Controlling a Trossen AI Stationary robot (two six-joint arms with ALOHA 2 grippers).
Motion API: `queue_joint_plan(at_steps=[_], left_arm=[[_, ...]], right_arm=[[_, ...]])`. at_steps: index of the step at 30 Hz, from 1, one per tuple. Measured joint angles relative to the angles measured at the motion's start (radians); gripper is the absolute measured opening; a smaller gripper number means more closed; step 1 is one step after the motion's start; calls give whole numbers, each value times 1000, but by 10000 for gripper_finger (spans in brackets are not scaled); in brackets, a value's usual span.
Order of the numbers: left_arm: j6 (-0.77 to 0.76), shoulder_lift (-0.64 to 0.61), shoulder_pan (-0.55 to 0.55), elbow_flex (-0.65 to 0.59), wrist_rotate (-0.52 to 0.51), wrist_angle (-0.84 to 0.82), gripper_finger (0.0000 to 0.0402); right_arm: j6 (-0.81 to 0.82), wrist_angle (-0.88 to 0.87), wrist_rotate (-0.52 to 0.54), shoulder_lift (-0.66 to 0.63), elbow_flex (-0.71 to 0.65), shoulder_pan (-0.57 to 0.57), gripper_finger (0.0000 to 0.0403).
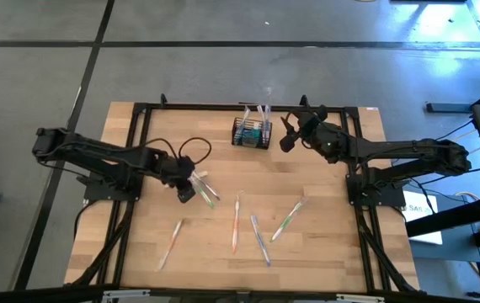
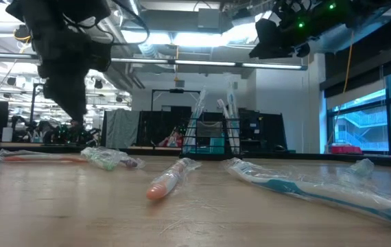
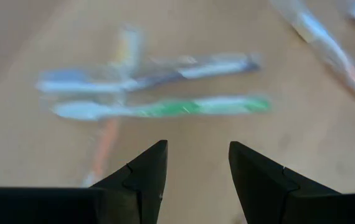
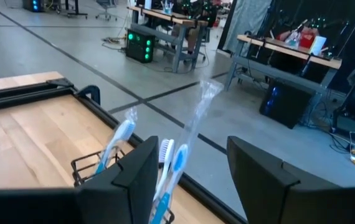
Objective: Pick & Place toothbrushing station
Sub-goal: Put the top orange toothbrush in the left section of the wire organizer
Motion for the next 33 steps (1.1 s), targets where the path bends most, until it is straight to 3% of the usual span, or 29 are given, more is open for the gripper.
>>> queue_joint_plan(at_steps=[5,10,15,20,27,33], left_arm=[[-22,31,19,0,-143,0,168],[-250,84,72,0,-121,0,168],[-236,131,118,0,-60,-5,168],[-122,143,134,-1,17,-30,168],[68,153,134,-1,16,-130,168],[192,203,134,-1,4,-103,168]], right_arm=[[0,-1,0,0,0,0,191],[-3,10,0,0,0,0,191],[-8,24,0,0,0,0,191],[-6,19,0,0,0,0,191],[24,-4,-4,0,0,0,191],[46,-13,-4,0,0,0,191]])
